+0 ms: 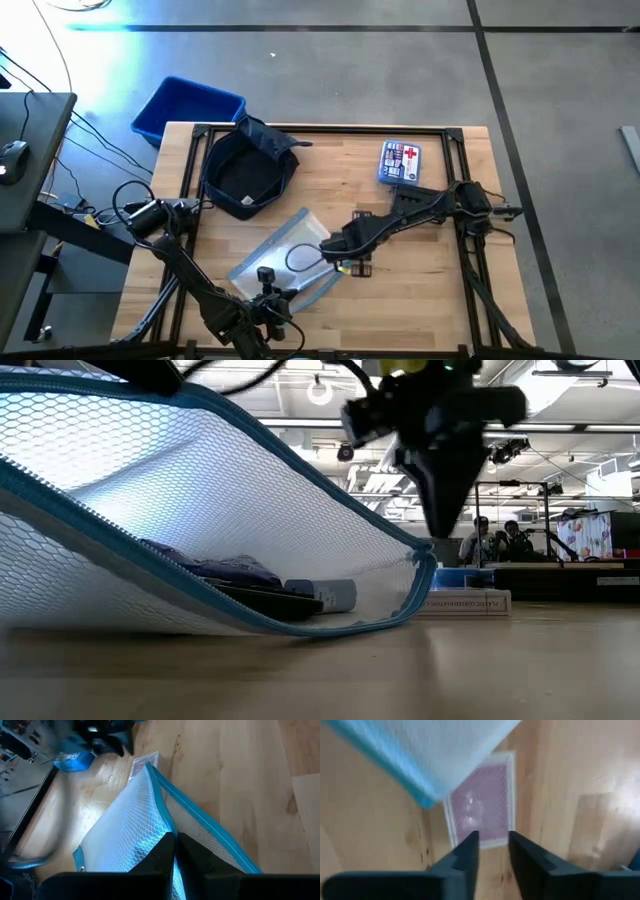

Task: Unpack backpack
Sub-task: Put the red game card into the transparent zip bag

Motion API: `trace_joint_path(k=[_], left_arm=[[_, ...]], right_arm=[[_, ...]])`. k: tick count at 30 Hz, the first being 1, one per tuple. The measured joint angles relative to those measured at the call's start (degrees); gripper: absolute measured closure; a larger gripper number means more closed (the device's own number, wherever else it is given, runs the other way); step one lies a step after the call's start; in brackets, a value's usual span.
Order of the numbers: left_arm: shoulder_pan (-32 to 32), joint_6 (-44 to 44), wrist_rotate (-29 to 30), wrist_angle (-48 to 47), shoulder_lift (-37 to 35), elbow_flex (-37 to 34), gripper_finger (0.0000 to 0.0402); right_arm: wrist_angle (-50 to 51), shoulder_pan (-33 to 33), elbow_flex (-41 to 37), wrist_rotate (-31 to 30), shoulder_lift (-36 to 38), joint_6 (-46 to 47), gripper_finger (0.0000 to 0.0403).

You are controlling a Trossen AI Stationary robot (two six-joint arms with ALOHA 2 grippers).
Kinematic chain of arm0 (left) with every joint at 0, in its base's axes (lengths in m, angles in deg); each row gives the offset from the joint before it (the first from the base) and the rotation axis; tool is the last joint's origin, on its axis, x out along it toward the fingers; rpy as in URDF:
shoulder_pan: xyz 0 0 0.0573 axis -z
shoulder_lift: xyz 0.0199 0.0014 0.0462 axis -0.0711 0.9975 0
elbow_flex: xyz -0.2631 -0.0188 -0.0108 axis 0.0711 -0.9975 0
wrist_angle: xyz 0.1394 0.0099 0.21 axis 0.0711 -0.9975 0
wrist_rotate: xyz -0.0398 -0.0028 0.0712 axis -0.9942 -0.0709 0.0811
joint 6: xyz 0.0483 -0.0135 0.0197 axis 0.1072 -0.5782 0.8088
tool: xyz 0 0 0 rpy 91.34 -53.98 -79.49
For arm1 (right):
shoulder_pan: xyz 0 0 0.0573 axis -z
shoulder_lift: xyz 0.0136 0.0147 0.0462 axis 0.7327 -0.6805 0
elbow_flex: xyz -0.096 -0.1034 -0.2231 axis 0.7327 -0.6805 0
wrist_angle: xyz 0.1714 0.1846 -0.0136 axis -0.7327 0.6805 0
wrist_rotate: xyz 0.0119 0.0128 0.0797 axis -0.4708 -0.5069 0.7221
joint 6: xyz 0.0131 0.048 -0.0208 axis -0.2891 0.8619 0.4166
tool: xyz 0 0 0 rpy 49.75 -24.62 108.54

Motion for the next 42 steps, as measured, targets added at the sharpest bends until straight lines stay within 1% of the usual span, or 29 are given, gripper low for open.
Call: trace_joint_path(k=[4,8,11,14,17,21,25,29,38,42], left_arm=[[0.03,0.00,-0.07,0.00,0.00,0.00,0.0402],[0.03,0.00,-0.11,0.00,0.00,0.00,0.0402],[0.03,0.00,-0.11,-0.01,0.00,0.00,0.0402],[-0.08,0.00,-0.15,-0.01,0.00,0.00,0.0402],[-0.16,0.00,-0.16,0.00,0.00,0.00,0.0402],[-0.19,0.00,-0.31,0.00,0.00,0.00,0.0402],[-0.30,0.00,-0.47,0.07,0.55,0.04,0.0402],[-0.65,0.02,-1.80,0.12,1.04,0.04,0.0402],[-0.85,0.05,-2.82,-0.05,1.27,0.04,0.0402],[-0.87,0.07,-2.82,-0.07,1.27,0.04,0.0402]], right_arm=[[-1.68,-0.14,-4.31,0.59,0.00,-1.90,0.0191],[-6.13,0.68,-8.65,0.42,0.00,-3.52,0.0101],[-9.36,0.85,-10.79,0.39,0.54,-6.42,0.0052],[-10.82,1.76,-12.01,0.95,0.61,-7.39,0.0023],[-11.59,2.99,-12.16,3.17,0.55,-7.45,0.0013],[-10.52,4.61,-10.78,6.56,0.24,-6.71,0.0017],[-7.88,5.35,-8.95,6.47,-0.09,-5.27,0.0027],[-7.53,5.36,-8.51,6.52,-0.11,-3.45,0.0031],[-7.39,4.31,-8.44,11.84,0.18,-2.85,0.0032],[-9.42,3.59,-8.45,10.34,0.66,-1.20,0.0032]])
